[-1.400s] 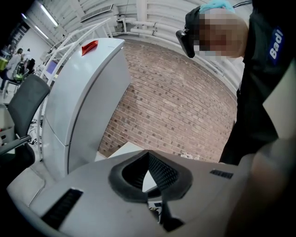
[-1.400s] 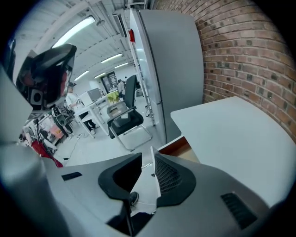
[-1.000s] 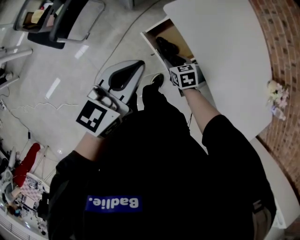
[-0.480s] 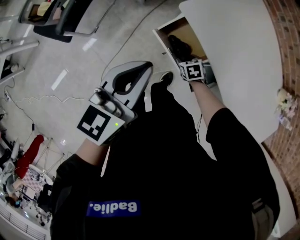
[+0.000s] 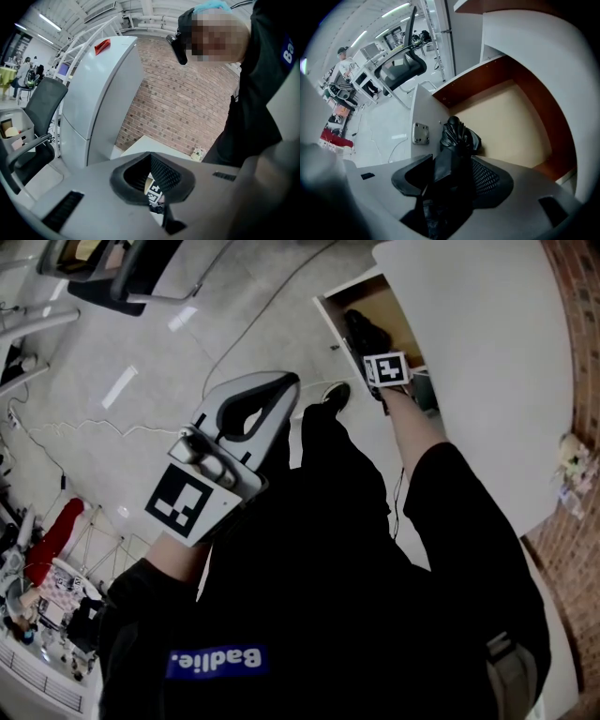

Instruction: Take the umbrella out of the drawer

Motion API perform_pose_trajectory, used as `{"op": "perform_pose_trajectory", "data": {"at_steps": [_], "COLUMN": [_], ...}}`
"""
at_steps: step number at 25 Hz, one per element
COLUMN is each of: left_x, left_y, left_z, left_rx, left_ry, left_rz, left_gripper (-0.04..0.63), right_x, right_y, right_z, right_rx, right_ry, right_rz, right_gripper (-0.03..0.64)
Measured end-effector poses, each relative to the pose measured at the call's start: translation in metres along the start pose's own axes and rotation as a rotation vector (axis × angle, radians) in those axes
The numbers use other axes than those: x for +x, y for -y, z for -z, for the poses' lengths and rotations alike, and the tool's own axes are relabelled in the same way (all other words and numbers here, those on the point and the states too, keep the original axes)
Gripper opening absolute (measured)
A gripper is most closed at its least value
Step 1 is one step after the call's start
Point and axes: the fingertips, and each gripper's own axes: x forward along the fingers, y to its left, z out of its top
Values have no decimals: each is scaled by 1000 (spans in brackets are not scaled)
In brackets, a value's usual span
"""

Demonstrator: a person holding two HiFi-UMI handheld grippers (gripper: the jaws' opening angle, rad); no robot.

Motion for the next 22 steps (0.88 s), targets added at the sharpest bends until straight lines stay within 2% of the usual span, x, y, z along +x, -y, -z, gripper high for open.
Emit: {"op": "perform_pose_trajectory", "data": {"at_steps": [3, 6, 14, 18, 22], "left_x": [0, -1, -6, -10, -15], "left_y": [-2, -2, -1, 0, 3], "left_z": [3, 5, 7, 8, 4], "left_rx": [-2, -5, -19, -19, -24], "left_ry": [-7, -16, -25, -23, -17], "left_rz": [-7, -11, -23, -20, -13], "left_gripper": [-3, -3, -3, -3, -3], "right_x": [13, 19, 38, 37, 29], "right_y": [5, 8, 8, 10, 11], "right_z": [-3, 10, 12, 10, 10], "right_rx": [-15, 3, 33, 32, 29], "right_ry": [-8, -108, -206, -218, -179], "right_rz": [-3, -7, -101, -90, -40], "right_gripper": [262, 267, 269, 264, 248]}}
